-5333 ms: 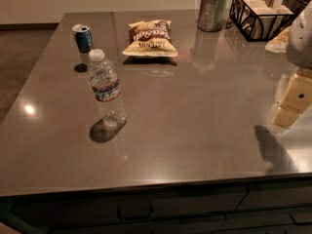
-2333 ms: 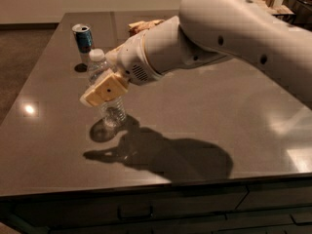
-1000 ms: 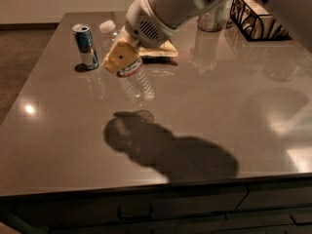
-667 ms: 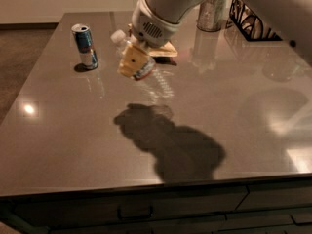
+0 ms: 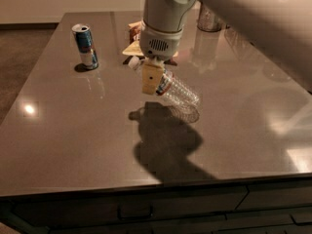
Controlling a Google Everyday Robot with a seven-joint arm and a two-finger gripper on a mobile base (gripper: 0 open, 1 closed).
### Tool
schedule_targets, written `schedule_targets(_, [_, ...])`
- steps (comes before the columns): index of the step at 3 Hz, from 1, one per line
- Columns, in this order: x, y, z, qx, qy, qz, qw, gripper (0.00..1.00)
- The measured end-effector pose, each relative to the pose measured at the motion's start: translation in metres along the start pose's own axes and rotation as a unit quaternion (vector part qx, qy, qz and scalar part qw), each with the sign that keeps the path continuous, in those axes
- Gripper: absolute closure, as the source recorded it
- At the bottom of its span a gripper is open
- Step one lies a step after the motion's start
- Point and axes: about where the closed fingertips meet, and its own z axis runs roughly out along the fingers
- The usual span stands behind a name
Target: Knock water bottle over
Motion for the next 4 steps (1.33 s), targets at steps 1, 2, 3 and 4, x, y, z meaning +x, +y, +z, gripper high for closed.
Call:
schedule_targets(1, [0.01, 0.005, 0.014, -0.013, 0.05, -0.022, 0.9984, 0.58])
schedule_targets(2, [0.012, 0.01, 0.032, -0.029, 0.08, -0.045, 0.9954, 0.28])
schedule_targets(3, [0.011, 0.013, 0.042, -0.039, 0.088, -0.057, 0.9938, 0.05])
schedule_targets(4, [0.013, 0.017, 0.05, -0.045, 0.074, -0.054, 0.9948, 0.0])
